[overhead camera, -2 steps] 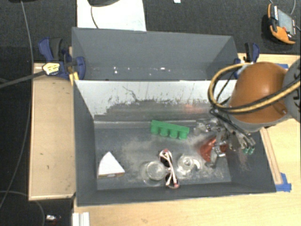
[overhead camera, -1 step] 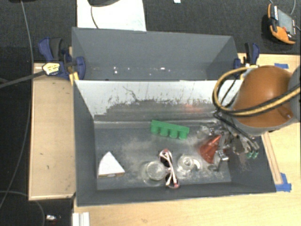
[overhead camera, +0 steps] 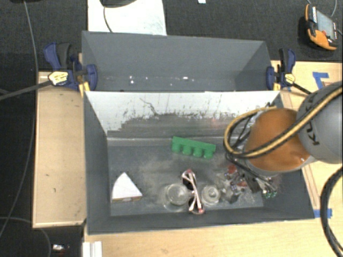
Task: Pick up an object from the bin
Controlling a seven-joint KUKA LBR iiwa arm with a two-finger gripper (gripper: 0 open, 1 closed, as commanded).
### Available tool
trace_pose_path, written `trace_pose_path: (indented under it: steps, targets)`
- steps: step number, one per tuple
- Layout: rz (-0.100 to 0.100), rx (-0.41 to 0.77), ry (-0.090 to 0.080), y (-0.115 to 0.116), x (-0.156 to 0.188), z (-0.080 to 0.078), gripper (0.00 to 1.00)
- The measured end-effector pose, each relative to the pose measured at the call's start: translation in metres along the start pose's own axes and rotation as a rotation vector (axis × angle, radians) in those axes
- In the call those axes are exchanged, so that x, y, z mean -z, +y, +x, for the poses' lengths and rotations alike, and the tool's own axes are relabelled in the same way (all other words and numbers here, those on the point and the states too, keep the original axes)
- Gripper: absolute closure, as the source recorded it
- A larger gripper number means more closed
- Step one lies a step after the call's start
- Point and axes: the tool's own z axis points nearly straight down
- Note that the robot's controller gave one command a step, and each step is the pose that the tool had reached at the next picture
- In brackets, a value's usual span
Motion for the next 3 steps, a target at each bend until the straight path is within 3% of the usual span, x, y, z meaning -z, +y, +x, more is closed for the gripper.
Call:
trace_pose_path:
  steps: [1, 2, 3]
  targets:
    - [0.0, 0.0, 0.0, 0.0, 0.0, 0.0, 1.0]
    - [0.001, 0.245, -0.009, 0.024, 0.035, -0.046, 1.0]
    - [-0.001, 0.021, 0.002, 0.004, 0.007, 0.0, 1.0]
